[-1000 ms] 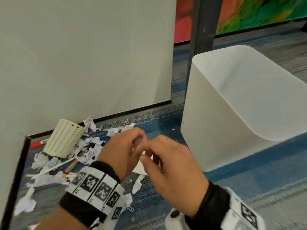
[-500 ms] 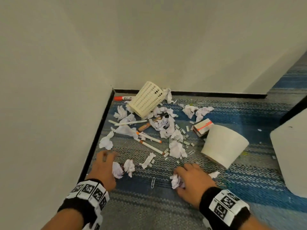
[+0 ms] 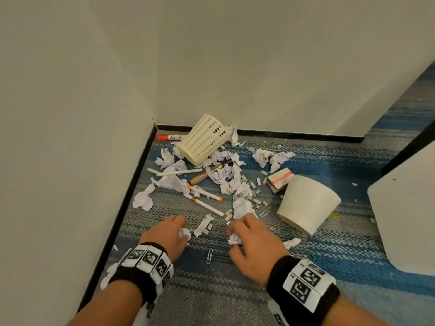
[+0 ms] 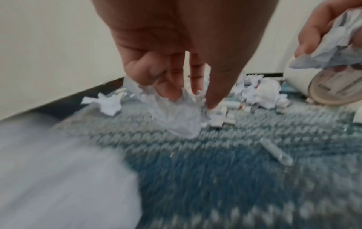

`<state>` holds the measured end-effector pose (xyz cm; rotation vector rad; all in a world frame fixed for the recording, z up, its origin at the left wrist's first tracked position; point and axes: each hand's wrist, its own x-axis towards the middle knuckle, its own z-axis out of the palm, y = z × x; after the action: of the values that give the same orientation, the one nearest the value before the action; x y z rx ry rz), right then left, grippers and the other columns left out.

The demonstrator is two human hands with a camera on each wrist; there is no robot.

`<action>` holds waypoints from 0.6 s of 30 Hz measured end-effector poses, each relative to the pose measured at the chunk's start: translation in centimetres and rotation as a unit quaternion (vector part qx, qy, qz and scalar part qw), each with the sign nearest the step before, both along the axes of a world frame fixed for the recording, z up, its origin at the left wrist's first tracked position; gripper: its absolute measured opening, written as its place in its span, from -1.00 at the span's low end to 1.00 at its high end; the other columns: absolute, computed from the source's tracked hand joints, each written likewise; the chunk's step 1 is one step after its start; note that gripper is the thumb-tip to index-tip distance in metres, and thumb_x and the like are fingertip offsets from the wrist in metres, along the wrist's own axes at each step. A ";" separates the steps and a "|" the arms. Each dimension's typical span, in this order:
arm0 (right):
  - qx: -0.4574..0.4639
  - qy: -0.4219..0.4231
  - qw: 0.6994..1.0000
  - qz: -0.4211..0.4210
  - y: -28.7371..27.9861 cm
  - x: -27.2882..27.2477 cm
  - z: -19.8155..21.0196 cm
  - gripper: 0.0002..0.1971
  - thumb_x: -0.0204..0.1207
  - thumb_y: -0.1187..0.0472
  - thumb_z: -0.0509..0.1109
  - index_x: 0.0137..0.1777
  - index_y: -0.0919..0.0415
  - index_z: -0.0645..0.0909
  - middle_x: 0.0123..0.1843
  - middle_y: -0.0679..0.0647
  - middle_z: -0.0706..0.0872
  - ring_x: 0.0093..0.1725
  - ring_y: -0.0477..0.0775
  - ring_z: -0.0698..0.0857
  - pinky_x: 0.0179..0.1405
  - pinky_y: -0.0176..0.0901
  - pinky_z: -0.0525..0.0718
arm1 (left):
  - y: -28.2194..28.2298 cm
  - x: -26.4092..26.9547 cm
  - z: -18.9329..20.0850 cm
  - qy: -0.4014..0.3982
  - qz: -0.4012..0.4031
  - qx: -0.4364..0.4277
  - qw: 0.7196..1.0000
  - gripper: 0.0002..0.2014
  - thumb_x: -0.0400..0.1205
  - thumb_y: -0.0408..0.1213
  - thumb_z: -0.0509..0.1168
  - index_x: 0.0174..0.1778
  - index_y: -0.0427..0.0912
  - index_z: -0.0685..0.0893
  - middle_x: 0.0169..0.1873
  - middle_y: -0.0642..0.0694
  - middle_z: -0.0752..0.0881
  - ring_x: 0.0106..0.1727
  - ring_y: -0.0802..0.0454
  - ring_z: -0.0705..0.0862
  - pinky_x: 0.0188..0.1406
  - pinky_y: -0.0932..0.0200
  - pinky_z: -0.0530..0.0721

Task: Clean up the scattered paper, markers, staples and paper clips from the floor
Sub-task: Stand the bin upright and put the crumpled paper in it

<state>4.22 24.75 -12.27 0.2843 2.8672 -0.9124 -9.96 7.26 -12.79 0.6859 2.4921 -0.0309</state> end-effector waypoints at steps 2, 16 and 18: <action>-0.023 0.048 0.998 -0.045 1.1 0.5 1.3 -0.74 0.43 -0.01 0.10 0.09 -0.02 0.40 0.10 -0.02 0.34 -0.06 -0.01 0.43 -0.12 -0.16 0.46 | 1.7 0.3 2.1 0.011 -0.008 0.050 0.999 -0.81 0.58 -0.01 0.18 0.04 0.08 0.37 0.00 0.02 0.56 -0.01 -0.04 0.59 0.02 0.06 0.59; 0.118 0.541 0.760 -0.342 13.8 11.7 21.1 -0.77 0.61 0.32 0.18 0.21 0.23 0.25 0.09 0.08 0.37 0.05 -0.17 0.47 0.10 -0.33 0.44 | 23.9 12.7 21.6 -0.008 -0.183 0.618 0.765 -0.72 0.51 -0.15 0.35 -0.09 0.22 0.36 -0.23 0.25 0.55 -0.36 0.03 0.61 -0.47 0.44 0.48; 0.181 0.528 0.729 -0.396 15.3 14.4 22.1 -0.75 0.68 0.23 0.12 0.24 0.39 0.29 0.18 0.14 0.40 0.12 -0.28 0.44 0.19 -0.39 0.41 | 26.5 14.9 22.9 -0.005 -0.208 0.648 0.733 -0.78 0.54 -0.17 0.34 -0.09 0.12 0.39 -0.23 0.15 0.58 -0.30 0.04 0.62 -0.37 0.40 0.53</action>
<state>18.60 40.02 9.79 1.6176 4.0483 -0.6674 4.99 33.73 10.16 1.7111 1.9398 1.6459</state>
